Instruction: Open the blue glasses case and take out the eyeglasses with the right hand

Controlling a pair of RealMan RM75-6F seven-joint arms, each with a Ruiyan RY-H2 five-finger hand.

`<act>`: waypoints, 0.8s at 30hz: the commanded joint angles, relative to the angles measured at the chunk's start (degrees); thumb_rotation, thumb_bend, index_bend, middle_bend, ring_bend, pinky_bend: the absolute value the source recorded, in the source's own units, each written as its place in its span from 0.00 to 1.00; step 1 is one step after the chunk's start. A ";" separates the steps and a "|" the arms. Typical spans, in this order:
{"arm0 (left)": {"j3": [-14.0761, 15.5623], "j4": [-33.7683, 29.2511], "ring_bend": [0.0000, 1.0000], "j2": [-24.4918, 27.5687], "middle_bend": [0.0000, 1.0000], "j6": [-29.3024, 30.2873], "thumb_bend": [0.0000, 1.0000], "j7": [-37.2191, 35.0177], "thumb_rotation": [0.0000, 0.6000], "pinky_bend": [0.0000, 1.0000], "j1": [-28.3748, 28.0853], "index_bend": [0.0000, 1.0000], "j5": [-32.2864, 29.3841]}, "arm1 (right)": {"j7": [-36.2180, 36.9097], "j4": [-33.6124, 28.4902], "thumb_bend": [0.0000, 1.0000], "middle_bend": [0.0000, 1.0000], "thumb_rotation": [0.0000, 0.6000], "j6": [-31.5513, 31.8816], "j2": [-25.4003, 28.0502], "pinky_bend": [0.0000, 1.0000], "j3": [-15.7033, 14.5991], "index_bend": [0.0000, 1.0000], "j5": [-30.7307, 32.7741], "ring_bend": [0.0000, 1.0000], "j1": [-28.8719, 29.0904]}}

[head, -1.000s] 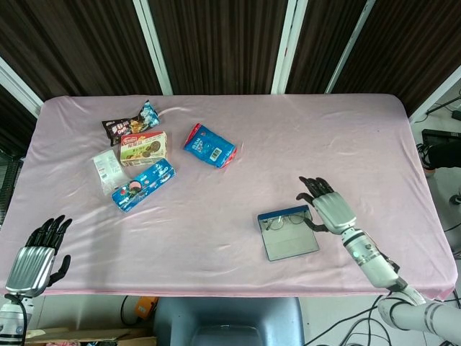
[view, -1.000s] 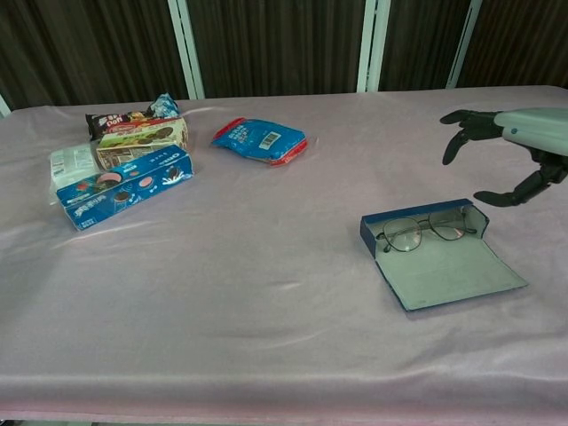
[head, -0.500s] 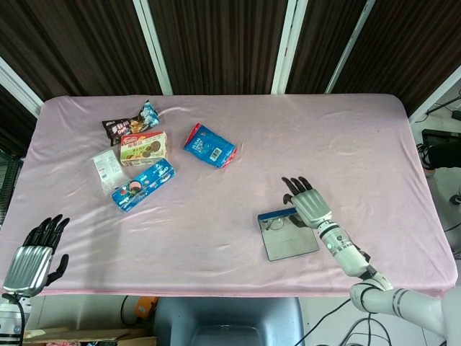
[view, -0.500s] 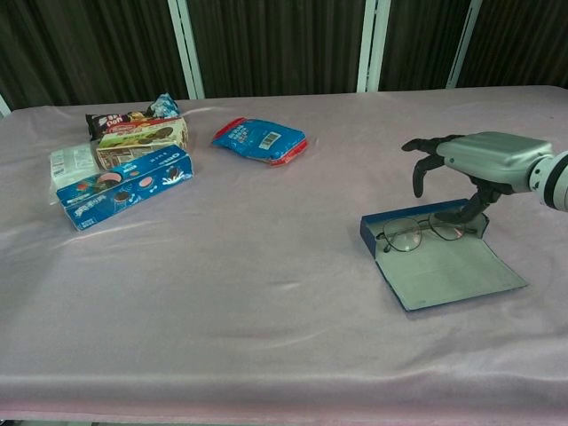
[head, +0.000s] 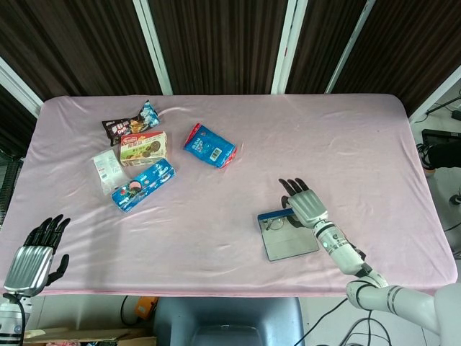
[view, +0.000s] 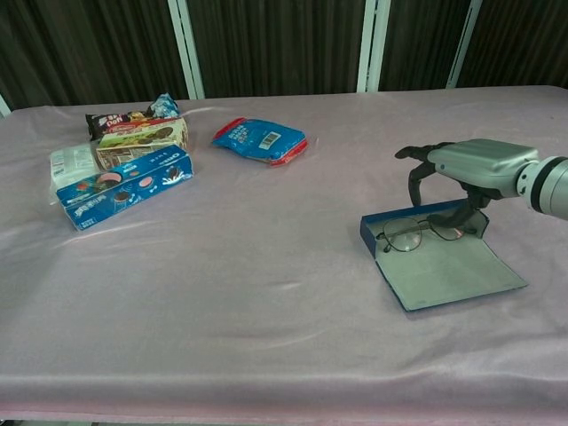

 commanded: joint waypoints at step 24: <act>0.30 0.13 0.03 0.30 0.03 0.08 0.46 -0.86 1.00 0.17 -0.05 0.00 0.66 | -1.57 -1.29 0.56 0.00 1.00 -0.37 0.16 0.00 0.03 0.61 1.13 0.00 0.64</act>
